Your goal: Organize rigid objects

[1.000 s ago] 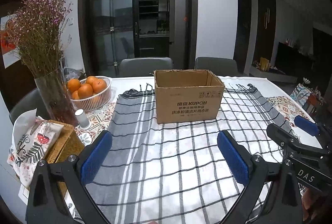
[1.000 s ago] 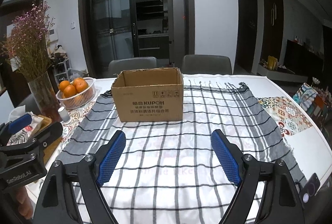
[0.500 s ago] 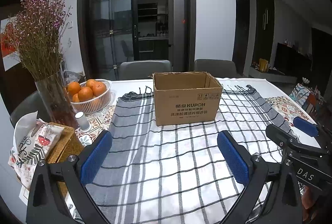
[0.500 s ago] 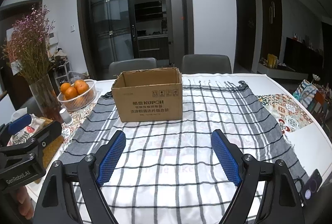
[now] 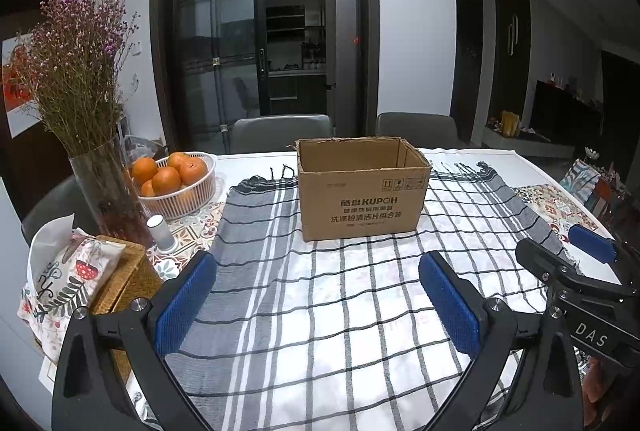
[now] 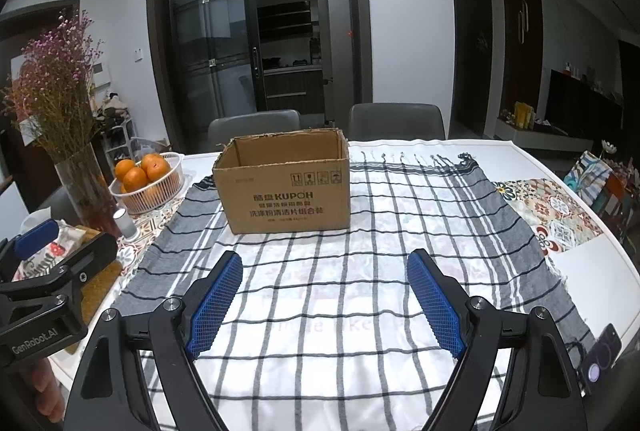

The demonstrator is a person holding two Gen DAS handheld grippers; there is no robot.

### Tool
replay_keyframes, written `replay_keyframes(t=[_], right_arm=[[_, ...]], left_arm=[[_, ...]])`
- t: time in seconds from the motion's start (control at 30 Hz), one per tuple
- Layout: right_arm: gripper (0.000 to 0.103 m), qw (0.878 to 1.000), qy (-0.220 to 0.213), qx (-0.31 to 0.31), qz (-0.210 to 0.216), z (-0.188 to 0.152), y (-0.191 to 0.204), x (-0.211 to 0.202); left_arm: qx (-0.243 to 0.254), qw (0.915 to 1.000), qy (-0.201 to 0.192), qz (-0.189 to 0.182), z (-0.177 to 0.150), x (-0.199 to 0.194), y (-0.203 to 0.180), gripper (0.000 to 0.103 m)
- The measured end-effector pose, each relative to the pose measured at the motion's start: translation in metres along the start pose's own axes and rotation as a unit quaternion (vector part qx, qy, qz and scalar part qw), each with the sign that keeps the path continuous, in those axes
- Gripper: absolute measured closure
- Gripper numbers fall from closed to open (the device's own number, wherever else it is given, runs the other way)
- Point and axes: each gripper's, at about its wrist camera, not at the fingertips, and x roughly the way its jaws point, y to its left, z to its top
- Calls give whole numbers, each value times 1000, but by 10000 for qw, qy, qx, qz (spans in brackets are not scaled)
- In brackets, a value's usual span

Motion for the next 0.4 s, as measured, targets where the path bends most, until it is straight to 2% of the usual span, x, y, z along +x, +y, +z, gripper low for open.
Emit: replay_keyframes(t=[0.4], right_arm=[[18,10000,1,0,16,0,0,0]], left_arm=[[-31,10000,-13,15,-1,-3,1,0]])
